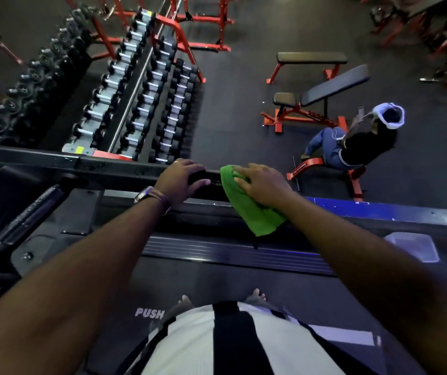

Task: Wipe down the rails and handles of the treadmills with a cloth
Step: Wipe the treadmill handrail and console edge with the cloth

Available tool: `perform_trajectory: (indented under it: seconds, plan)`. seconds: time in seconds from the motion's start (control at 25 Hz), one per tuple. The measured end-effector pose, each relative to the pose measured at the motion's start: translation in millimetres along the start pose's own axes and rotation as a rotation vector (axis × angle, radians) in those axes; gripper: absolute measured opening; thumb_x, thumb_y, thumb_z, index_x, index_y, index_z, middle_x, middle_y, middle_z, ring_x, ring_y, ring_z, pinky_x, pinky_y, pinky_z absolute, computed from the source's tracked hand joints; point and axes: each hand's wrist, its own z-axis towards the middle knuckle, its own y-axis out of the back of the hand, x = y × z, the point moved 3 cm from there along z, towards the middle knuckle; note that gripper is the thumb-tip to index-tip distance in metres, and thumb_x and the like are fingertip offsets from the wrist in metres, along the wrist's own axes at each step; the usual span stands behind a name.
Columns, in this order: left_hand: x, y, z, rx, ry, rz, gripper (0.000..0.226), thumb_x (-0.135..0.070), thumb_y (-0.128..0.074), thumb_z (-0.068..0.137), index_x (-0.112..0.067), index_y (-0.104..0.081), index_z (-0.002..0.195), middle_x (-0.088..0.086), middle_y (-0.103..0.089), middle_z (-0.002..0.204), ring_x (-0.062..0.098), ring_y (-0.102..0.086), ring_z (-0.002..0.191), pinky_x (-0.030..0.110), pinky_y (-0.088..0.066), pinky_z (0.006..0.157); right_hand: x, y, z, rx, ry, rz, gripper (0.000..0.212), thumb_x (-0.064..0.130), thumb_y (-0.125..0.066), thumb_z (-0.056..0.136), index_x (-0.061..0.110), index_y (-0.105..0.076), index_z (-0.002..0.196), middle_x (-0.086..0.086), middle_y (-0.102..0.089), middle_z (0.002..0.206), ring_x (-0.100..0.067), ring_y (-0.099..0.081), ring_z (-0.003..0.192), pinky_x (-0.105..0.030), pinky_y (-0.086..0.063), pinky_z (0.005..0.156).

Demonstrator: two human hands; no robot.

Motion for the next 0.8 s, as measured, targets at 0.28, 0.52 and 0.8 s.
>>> perform_trajectory:
  seconds: [0.28, 0.52, 0.8]
  plan:
    - [-6.5, -16.1, -7.6, -0.061, 0.133, -0.046, 0.041, -0.030, -0.071, 0.082, -0.006, -0.066, 0.115, 0.019, -0.063, 0.117, 0.034, -0.056, 0.110, 0.039, -0.045, 0.096, -19.2, -0.9, 63.6, 0.548, -0.219, 0.149, 0.072, 0.066, -0.034, 0.093, 0.010, -0.054, 0.135, -0.018, -0.050, 0.141, -0.034, -0.053, 0.123, -0.037, -0.040, 0.099]
    - [-14.7, -13.7, -7.6, -0.093, 0.173, -0.086, 0.041, -0.022, -0.074, 0.079, -0.003, -0.066, 0.115, 0.020, -0.063, 0.118, 0.033, -0.057, 0.111, 0.033, -0.041, 0.098, -24.4, -14.5, 24.9, 0.023, 0.190, 0.033, 0.047, 0.054, -0.042, 0.092, 0.026, -0.063, 0.124, -0.004, -0.066, 0.121, -0.031, -0.062, 0.107, -0.038, -0.049, 0.086]
    - [-18.1, -16.2, -8.3, -0.141, 0.241, -0.074, 0.043, -0.009, -0.072, 0.077, -0.004, -0.064, 0.119, 0.019, -0.061, 0.123, 0.034, -0.056, 0.113, 0.035, -0.041, 0.098, -22.8, -69.3, -39.0, -0.412, 0.743, -0.723, 0.053, 0.016, -0.025, 0.097, 0.010, -0.034, 0.149, -0.008, -0.029, 0.158, -0.031, -0.032, 0.143, -0.049, -0.026, 0.113]
